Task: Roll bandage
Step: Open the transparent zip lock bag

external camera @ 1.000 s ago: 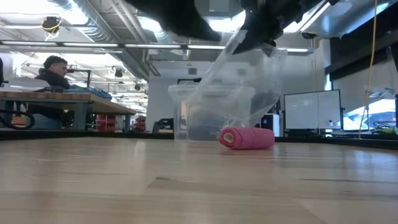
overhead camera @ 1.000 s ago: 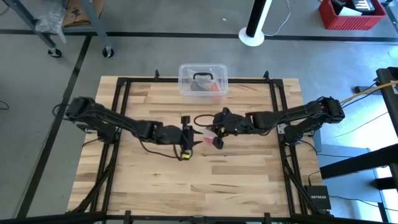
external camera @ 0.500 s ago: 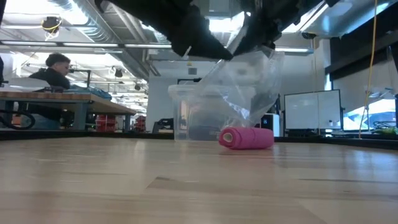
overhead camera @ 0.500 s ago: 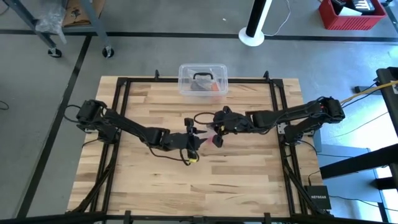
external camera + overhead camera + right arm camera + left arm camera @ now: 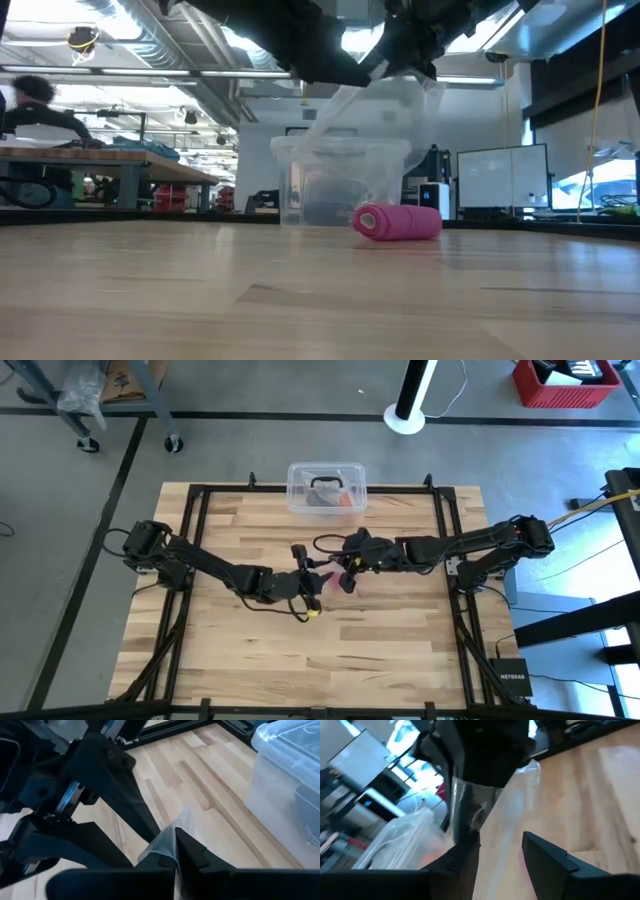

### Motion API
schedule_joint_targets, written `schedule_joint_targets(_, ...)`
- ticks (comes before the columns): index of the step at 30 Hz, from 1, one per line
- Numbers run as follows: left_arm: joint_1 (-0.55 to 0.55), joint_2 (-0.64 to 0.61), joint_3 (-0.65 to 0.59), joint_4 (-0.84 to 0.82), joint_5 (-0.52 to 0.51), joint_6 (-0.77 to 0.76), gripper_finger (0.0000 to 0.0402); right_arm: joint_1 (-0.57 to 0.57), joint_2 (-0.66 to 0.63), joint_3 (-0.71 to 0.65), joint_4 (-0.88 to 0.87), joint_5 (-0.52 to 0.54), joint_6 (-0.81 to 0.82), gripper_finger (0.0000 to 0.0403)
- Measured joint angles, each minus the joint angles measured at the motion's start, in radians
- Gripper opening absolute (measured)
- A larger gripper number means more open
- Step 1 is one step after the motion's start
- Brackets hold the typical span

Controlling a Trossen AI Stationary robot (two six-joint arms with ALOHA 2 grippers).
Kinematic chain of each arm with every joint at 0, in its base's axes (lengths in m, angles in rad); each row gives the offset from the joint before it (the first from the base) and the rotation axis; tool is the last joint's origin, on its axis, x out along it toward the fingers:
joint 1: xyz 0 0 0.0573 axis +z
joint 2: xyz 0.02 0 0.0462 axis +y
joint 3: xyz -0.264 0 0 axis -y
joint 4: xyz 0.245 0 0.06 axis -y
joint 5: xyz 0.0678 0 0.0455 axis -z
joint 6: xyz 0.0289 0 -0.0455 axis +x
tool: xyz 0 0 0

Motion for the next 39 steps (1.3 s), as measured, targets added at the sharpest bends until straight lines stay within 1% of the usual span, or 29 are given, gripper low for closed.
schedule_joint_targets(3, -0.001, 0.0, 0.0, 0.0, -0.035, 0.001, 0.0143, 0.0, 0.0, 0.0, 0.003, 0.0, 0.002, 0.0001)
schedule_joint_targets(6, -0.015, 0.0, 0.0, -0.001, -0.061, 0.046, 0.0143, 0.0, 0.0, 0.0, -0.001, -0.001, 0.002, 0.0001)
schedule_joint_targets(10, -0.04, -0.003, 0.0, 0.0, -0.233, 0.119, 0.0143, 0.0, 0.0, 0.0, -0.02, -0.002, 0.002, 0.0007)
schedule_joint_targets(12, -0.049, -0.004, 0.0, 0.001, -0.283, 0.141, 0.0143, 0.0, 0.0, 0.0, -0.03, -0.002, 0.006, 0.0008)
schedule_joint_targets(16, -0.06, -0.004, 0.0, 0.004, -0.29, 0.172, 0.0143, 0.0, 0.0, 0.0, -0.025, 0.033, -0.014, 0.0009)
schedule_joint_targets(20, -0.06, -0.004, 0.0, 0.008, -0.317, 0.176, 0.0143, -0.007, 0.0, 0.0, -0.025, 0.038, -0.031, 0.0003)
schedule_joint_targets(29, -0.052, -0.005, 0.0, 0.007, -0.32, 0.135, 0.0143, -0.006, 0.0, 0.0, -0.025, -0.022, -0.065, 0.0003)
schedule_joint_targets(32, -0.052, -0.005, 0.0, 0.004, -0.306, 0.134, 0.0141, -0.006, 0.0, 0.0, -0.025, -0.029, -0.074, 0.0004)
schedule_joint_targets(35, -0.052, -0.005, 0.0, -0.003, -0.275, 0.134, 0.0123, -0.005, 0.0, 0.0, -0.026, -0.034, -0.094, 0.0003)
schedule_joint_targets(39, -0.052, -0.009, 0.0, -0.036, -0.264, 0.131, 0.007, -0.006, -0.012, 0.0, -0.037, -0.057, -0.132, 0.0002)
